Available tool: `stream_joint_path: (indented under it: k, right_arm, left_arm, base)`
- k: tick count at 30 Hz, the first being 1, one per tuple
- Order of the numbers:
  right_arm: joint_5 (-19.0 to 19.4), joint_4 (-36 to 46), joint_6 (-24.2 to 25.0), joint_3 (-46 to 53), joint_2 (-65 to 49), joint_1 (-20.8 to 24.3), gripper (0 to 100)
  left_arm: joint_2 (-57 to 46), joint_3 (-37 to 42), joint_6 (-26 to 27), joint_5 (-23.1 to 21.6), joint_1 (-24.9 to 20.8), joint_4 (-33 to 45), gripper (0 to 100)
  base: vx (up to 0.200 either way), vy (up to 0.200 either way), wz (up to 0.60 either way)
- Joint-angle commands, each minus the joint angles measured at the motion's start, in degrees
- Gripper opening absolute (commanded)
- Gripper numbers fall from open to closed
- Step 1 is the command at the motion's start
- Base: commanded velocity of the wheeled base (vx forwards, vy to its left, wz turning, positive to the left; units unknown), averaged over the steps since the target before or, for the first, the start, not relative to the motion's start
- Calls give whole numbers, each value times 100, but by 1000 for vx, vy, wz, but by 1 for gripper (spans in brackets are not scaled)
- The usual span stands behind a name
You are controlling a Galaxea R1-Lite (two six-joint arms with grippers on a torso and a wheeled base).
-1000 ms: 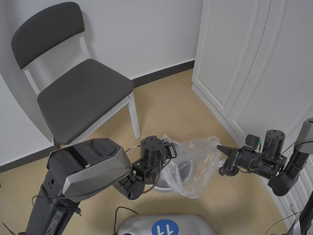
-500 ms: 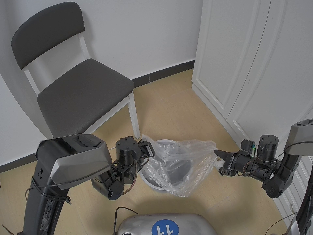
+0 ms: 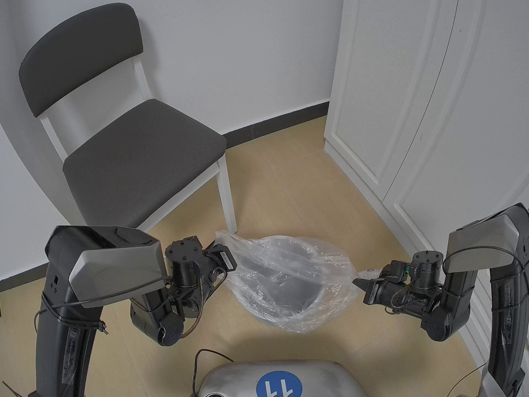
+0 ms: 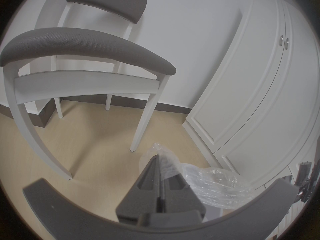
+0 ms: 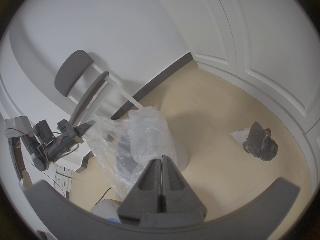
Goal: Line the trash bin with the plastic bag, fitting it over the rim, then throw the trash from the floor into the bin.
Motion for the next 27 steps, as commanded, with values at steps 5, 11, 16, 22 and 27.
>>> stream_joint_path:
  k: [5, 11, 16, 22, 27]
  right_arm:
    - [-12, -102, -19, -176, 395, -250, 0]
    - [-12, -102, -177, -228, 527, -408, 0]
    - [-12, -102, -344, -211, 544, -540, 0]
    - [-3, -102, -529, -176, 430, -671, 0]
    - [-3, 610, -669, -193, -141, -671, 0]
  left_arm:
    - [-343, 831, 456, -109, 19, 27, 0]
    - [-317, 1736, 1370, -197, 45, 53, 0]
    - [-299, 1798, 1414, -267, 72, 414, 0]
    - [-501, 1807, 1414, -267, 72, 1231, 0]
    - [-879, 1780, 1423, -267, 116, 1925, 0]
  base:
    - [0, 0, 0]
    - [0, 0, 0]
    - [0, 0, 0]
    - [0, 0, 0]
    - [0, 0, 0]
